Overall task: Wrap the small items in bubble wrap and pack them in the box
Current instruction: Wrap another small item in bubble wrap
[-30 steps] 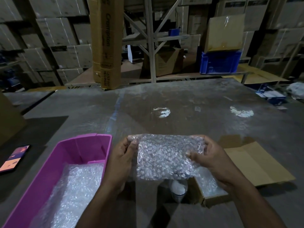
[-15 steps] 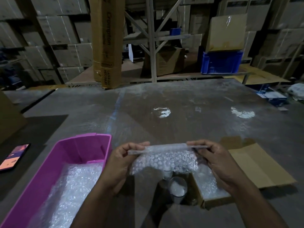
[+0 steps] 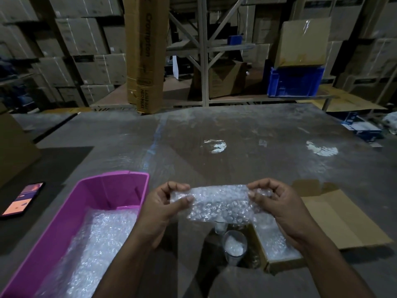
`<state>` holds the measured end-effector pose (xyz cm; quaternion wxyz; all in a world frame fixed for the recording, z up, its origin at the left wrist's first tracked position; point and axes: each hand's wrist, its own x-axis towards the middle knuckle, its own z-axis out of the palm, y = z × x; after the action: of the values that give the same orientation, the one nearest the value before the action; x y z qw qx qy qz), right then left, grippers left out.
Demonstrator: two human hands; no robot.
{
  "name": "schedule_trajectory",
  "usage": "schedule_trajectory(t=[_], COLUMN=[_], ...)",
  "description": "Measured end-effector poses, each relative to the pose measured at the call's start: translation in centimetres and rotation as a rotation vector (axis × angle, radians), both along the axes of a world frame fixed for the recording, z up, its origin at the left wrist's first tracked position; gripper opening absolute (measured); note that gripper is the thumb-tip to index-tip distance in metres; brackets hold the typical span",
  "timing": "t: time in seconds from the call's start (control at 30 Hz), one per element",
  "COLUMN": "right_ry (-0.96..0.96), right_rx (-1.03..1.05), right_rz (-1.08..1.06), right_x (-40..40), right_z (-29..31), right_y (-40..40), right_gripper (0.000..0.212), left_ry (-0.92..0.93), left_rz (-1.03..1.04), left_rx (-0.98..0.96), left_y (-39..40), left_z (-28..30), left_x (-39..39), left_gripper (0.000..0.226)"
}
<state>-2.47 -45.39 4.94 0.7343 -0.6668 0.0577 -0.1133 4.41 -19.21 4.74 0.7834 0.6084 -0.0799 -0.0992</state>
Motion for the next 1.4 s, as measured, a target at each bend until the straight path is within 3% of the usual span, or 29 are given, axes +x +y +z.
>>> schedule_trajectory(t=[0.13, 0.27, 0.4, 0.57, 0.7, 0.77, 0.9, 1.03, 1.13, 1.23, 1.4], right_ry=[-0.008, -0.013, -0.030, -0.082, -0.083, -0.097, -0.100, -0.110, -0.137, -0.135, -0.074], right_rx=[-0.044, -0.133, -0.141, -0.103, -0.121, -0.134, -0.199, -0.234, -0.234, -0.230, -0.211], right_rz=[0.022, -0.011, -0.010, 0.025, 0.093, 0.078, -0.013, -0.023, -0.033, -0.083, -0.085], right_x=[0.0, 0.0, 0.2, -0.2, -0.7, -0.8, -0.6, -0.5, -0.2, 0.3, 0.6], right_z=[0.1, 0.0, -0.2, 0.5, 1.0, 1.3, 1.4, 1.7, 2.1, 2.1, 0.5], right_y=[-0.3, -0.1, 0.1, -0.3, -0.7, -0.5, -0.2, 0.0, 0.5, 0.8, 1.2], right_gripper=[0.046, 0.017, 0.025, 0.033, 0.017, 0.013, 0.016, 0.029, 0.031, 0.033, 0.034], left_ry=[-0.116, -0.180, -0.232, -0.199, -0.156, -0.133, -0.076, -0.113, -0.132, -0.095, -0.038], left_rz=[-0.030, -0.012, -0.061, -0.261, -0.331, -0.308, -0.227, -0.400, -0.600, -0.664, -0.541], left_rx=[0.122, 0.203, 0.252, 0.179, 0.122, 0.111, 0.079, 0.259, 0.359, 0.322, 0.049], left_y=[0.4, 0.5, 0.4, 0.8, 1.2, 0.9, 0.0, 0.1, -0.3, -0.7, -1.1], left_z=[-0.1, 0.0, 0.3, 0.7, 1.0, 1.2, 0.7, 0.3, 0.2, 0.4, 0.8], left_x=[0.3, 0.4, 0.5, 0.0, -0.1, -0.1, 0.1, 0.1, -0.4, -1.1, -1.7], left_gripper=[0.059, 0.026, 0.020, 0.021, 0.012, 0.024, 0.025, 0.054, 0.035, 0.014, 0.019])
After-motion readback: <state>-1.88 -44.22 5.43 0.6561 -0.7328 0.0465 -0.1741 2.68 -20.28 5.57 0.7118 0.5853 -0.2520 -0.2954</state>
